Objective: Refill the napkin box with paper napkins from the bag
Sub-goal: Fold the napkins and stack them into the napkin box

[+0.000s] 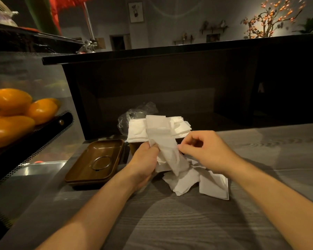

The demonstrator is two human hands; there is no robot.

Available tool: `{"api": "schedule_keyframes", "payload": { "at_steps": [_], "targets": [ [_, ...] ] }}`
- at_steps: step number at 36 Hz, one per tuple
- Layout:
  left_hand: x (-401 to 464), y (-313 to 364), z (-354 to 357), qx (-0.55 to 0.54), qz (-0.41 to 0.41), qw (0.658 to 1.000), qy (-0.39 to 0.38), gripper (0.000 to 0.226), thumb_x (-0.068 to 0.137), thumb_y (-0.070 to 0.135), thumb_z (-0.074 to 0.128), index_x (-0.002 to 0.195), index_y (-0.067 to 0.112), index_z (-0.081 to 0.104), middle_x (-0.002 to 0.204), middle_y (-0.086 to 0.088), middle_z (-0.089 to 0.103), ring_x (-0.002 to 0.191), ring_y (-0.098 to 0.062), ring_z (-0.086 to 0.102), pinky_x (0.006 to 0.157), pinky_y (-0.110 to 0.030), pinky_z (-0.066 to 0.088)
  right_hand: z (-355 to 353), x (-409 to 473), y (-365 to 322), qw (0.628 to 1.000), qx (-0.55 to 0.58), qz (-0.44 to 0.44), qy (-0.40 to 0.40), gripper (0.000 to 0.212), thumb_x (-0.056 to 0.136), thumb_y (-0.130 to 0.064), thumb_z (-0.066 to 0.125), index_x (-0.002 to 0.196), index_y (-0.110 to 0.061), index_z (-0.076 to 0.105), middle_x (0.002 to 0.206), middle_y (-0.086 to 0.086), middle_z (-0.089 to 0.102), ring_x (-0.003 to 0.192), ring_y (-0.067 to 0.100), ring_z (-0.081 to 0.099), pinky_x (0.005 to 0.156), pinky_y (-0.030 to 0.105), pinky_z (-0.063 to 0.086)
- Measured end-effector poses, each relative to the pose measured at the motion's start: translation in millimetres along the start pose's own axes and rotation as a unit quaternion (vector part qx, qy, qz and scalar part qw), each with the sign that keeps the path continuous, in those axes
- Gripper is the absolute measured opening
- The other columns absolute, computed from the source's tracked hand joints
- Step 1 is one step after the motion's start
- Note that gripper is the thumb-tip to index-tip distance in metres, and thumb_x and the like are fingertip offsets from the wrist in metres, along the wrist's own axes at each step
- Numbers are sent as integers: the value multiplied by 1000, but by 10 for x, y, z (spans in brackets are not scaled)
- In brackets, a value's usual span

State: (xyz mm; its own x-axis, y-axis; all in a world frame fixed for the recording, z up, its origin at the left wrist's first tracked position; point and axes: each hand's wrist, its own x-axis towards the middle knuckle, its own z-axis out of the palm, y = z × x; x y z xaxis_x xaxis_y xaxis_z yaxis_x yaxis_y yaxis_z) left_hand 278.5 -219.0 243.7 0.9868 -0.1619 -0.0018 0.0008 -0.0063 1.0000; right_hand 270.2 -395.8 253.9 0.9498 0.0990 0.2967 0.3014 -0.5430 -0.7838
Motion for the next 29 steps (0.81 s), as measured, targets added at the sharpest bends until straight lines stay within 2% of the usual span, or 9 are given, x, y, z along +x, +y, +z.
{"api": "schedule_keyframes", "payload": {
  "at_steps": [4, 7, 11, 14, 17, 21, 23, 26, 29],
  "targets": [
    [3, -6, -2, -2, 19, 1000, -16, 30, 109, 21, 34, 108, 35, 61, 104, 11, 71, 98, -8, 65, 72, -20, 55, 76, 17, -28, 996, 63, 48, -29, 19, 84, -35, 80, 90, -20, 71, 77, 1, 64, 68, 10, 56, 59, 19, 49],
    [-3, -8, 2, 9, 26, 999, -28, 33, 108, 17, 37, 103, 37, 62, 96, 16, 74, 96, -6, 68, 86, -27, 57, 106, 23, -52, 990, 118, 56, -47, 17, 79, -26, 84, 87, -19, 71, 72, -5, 64, 64, 4, 58, 57, 13, 48],
    [-15, -4, 18, 21, 23, 999, -26, 27, 107, 22, 41, 114, 37, 62, 115, 5, 70, 108, -13, 65, 88, -31, 57, 111, 30, -49, 983, 179, 46, -4, 11, 81, -21, 82, 88, -18, 75, 89, 3, 72, 88, 18, 69, 79, 32, 59],
    [-7, -6, 14, 41, 30, 999, -12, 28, 107, 22, 40, 117, 36, 63, 120, 4, 68, 114, -16, 63, 100, -38, 53, 97, 36, -43, 986, 160, 17, 44, 8, 82, -19, 82, 84, -20, 75, 84, 0, 71, 81, 14, 66, 73, 27, 56],
    [0, -16, 5, 66, 37, 997, -5, 30, 108, 22, 40, 125, 32, 62, 122, 3, 68, 115, -17, 63, 105, -45, 51, 81, 30, -42, 981, 187, 18, 36, 8, 80, -20, 83, 82, -21, 76, 79, -4, 71, 79, 12, 67, 72, 26, 57],
    [-2, -41, -1, 97, 47, 994, -15, 26, 106, 30, 46, 122, 40, 63, 121, 7, 70, 114, -17, 64, 103, -47, 52, 63, 23, -76, 970, 238, 41, 34, 7, 79, -23, 82, 85, -21, 79, 93, 1, 74, 96, 20, 71, 82, 36, 62],
    [-16, -39, -2, 110, 41, 993, -29, 22, 105, 31, 48, 116, 42, 64, 118, 9, 70, 114, -16, 64, 104, -46, 52, 37, 12, -101, 959, 277, 50, 32, 14, 74, -26, 82, 87, -21, 80, 98, 2, 75, 100, 23, 71, 87, 41, 62],
    [-12, -35, -14, 56, 11, 997, -51, 23, 105, 21, 48, 110, 31, 68, 110, 4, 76, 109, -20, 69, 103, -47, 52, -36, 0, -113, 930, 361, 72, 5, 29, 69, -31, 78, 96, -21, 82, 102, -3, 77, 101, 19, 73, 88, 42, 61],
    [-26, 2, -28, -38, -45, 994, -90, 22, 104, 20, 48, 114, 25, 66, 106, -1, 77, 104, -21, 72, 96, -46, 56, -67, 16, -93, 924, 370, 89, 19, 14, 83, -26, 74, 94, -19, 81, 99, 1, 78, 94, 18, 73, 79, 35, 62]
  ]
}}
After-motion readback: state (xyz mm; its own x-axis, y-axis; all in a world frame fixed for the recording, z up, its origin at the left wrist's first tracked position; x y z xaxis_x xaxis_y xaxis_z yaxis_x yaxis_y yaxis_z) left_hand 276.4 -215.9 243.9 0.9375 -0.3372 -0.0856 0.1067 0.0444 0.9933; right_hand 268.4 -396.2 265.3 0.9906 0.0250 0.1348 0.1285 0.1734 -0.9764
